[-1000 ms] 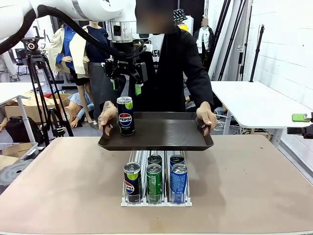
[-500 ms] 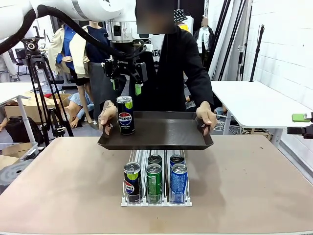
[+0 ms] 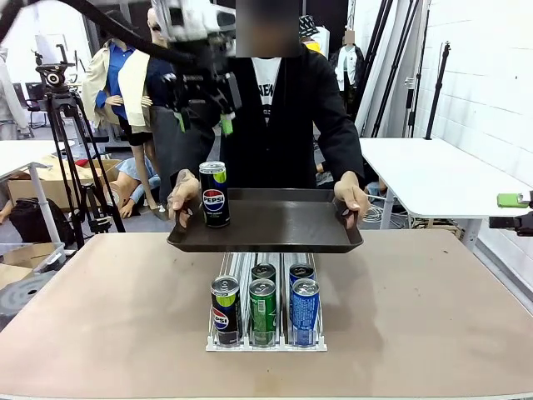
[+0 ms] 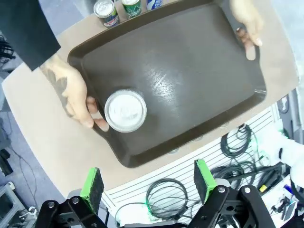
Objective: Retrieve and hand over the desired beverage to the person.
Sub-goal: Pick up another can of the same type that the person held from the Automatic Can Dispenser.
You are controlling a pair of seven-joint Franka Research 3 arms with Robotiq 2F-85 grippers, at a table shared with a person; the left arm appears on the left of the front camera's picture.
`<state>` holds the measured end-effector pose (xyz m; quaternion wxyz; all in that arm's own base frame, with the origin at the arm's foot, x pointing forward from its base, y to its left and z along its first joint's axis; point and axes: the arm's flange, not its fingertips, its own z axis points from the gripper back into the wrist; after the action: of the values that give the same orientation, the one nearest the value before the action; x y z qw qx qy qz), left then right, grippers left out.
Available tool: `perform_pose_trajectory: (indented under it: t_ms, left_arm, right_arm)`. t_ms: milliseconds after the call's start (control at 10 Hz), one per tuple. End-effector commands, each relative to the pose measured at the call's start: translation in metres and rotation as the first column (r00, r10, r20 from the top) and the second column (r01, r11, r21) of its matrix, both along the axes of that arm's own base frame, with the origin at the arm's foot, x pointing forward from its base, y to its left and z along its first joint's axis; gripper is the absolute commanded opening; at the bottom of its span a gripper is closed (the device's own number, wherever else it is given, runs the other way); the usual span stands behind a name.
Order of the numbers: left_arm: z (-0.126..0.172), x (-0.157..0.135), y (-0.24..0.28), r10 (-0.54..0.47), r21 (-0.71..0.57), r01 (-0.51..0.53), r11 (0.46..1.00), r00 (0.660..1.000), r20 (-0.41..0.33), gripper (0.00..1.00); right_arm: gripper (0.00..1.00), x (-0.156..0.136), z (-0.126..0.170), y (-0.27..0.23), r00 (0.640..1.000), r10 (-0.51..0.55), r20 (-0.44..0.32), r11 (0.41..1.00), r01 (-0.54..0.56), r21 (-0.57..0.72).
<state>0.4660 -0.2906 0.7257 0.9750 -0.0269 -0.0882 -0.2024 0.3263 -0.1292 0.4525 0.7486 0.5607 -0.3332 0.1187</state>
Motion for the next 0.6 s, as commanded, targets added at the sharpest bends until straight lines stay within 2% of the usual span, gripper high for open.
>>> perform_pose_trajectory:
  t_ms: [0,300,500]
  left_arm:
    - [0.002,-0.025,0.027,0.072,-0.072,-0.070,0.995,0.997,0.025,1.00]
    - [-0.004,-0.028,0.112,0.187,-0.269,-0.189,0.945,0.982,-0.035,1.00]
    - [0.000,-0.031,0.158,0.203,-0.398,-0.193,0.897,0.979,-0.017,1.00]
  right_arm:
    - [1.00,0.003,0.000,0.001,1.000,-0.006,0.030,1.000,0.005,0.023]
    - [1.00,0.003,0.000,0.001,1.000,-0.006,0.030,1.000,0.005,0.023]
    - [1.00,0.003,0.000,0.001,1.000,-0.006,0.030,1.000,0.005,0.023]
